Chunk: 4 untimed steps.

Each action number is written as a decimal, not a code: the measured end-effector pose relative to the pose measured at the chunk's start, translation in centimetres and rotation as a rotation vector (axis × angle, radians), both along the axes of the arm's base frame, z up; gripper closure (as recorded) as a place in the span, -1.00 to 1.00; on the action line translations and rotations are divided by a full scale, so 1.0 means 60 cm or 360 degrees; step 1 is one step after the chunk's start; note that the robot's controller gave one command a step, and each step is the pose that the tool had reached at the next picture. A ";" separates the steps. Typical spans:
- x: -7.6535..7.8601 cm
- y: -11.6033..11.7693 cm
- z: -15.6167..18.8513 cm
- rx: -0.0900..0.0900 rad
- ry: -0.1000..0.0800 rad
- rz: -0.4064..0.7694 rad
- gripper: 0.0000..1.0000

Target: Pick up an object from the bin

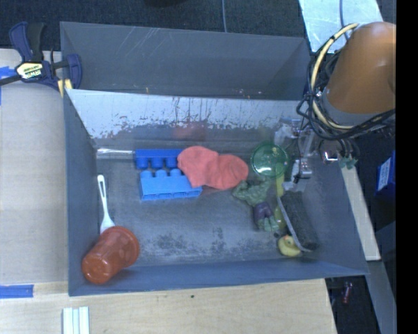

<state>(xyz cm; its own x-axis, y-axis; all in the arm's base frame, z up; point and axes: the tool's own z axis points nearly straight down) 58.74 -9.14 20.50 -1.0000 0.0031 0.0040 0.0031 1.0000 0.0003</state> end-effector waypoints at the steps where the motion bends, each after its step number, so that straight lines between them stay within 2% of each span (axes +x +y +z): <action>1: 0.002 0.001 0.008 -0.0002 -0.0013 0.0004 -1.00; 2: 0.021 0.065 -0.065 -0.0003 -0.0017 0.0266 -1.00; 3: 0.047 0.132 -0.058 -0.0001 -0.0025 0.0377 -1.00; 4: 0.059 0.183 -0.140 -0.0001 -0.0016 0.0418 -1.00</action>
Offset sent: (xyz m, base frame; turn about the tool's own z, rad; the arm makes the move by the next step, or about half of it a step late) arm 0.0134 0.0539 -0.0560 -0.2217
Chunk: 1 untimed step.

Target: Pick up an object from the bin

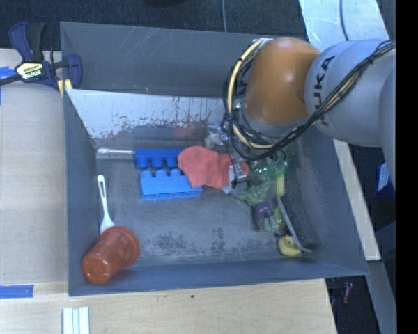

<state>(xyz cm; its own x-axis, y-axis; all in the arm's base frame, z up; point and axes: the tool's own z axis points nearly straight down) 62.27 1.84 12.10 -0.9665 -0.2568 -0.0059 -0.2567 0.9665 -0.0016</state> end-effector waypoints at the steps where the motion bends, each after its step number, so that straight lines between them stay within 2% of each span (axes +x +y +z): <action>1: -0.034 -0.028 -0.048 0.0002 -0.0011 -0.0349 -1.00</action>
Offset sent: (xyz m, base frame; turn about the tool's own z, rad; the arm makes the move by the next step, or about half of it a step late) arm 0.0012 -0.0180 -0.0510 0.1233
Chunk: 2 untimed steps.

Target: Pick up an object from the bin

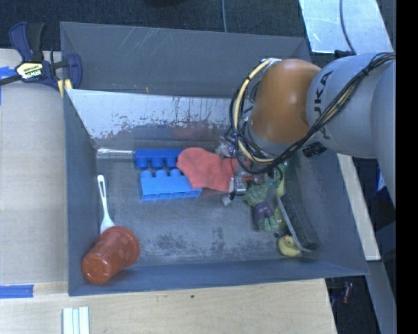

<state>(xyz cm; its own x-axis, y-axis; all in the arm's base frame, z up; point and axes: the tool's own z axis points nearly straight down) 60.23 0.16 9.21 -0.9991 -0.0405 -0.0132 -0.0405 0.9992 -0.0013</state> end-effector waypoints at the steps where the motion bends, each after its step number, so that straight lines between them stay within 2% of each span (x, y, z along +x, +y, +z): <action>1: 0.039 -0.002 -0.034 0.0003 0.0001 0.0152 1.00; 2: 0.039 -0.002 -0.034 0.0003 0.0001 0.0153 1.00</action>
Offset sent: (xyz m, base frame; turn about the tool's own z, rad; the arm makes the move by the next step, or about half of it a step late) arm 0.0000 0.0000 0.0000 0.0000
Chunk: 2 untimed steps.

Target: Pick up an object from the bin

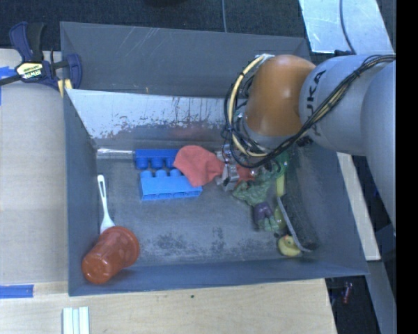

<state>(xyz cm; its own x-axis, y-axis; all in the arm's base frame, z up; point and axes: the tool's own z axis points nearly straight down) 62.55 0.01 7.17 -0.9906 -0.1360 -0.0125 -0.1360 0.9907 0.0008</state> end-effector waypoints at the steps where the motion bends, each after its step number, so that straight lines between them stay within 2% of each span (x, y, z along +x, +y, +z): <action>1: -0.026 -0.014 0.112 0.0001 0.0006 -0.0021 1.00; 2: -0.010 -0.004 0.251 0.0000 0.0008 0.0076 1.00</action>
Offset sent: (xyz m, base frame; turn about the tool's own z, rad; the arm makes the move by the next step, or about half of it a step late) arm -0.0032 0.0013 0.1675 -0.0650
